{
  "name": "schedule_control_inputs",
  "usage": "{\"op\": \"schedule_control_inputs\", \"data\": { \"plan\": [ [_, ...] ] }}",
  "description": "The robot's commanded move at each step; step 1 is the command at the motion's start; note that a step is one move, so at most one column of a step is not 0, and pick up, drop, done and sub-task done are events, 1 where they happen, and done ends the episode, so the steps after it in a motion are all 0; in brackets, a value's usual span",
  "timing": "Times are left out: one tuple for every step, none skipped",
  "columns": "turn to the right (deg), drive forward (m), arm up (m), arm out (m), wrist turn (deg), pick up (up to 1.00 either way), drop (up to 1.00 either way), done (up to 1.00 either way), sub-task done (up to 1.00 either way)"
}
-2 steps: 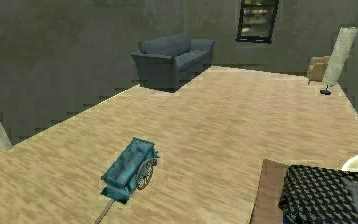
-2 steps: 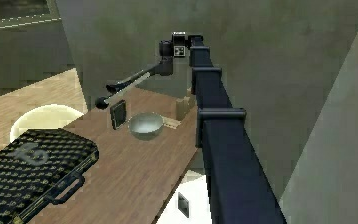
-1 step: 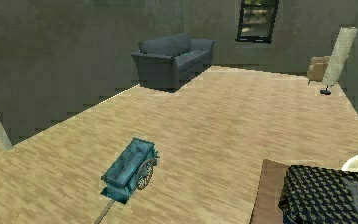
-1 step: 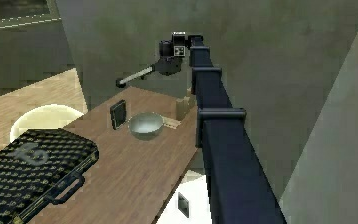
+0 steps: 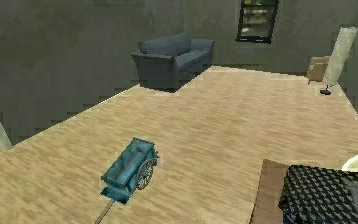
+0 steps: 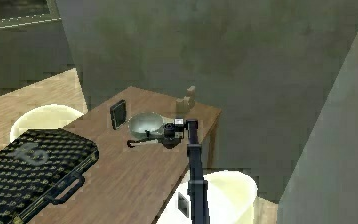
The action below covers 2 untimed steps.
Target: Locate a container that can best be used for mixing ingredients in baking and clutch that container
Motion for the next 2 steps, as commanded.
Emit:
{"op": "schedule_control_inputs", "data": {
  "plan": [
    [0.0, 0.0, 0.0, 0.0, 0.0, 1.0, 0.0, 0.0, 0.0],
    [0.0, 0.0, 0.1, 0.0, 0.0, 0.0, 0.0, 0.0, 0.0]
  ]
}}
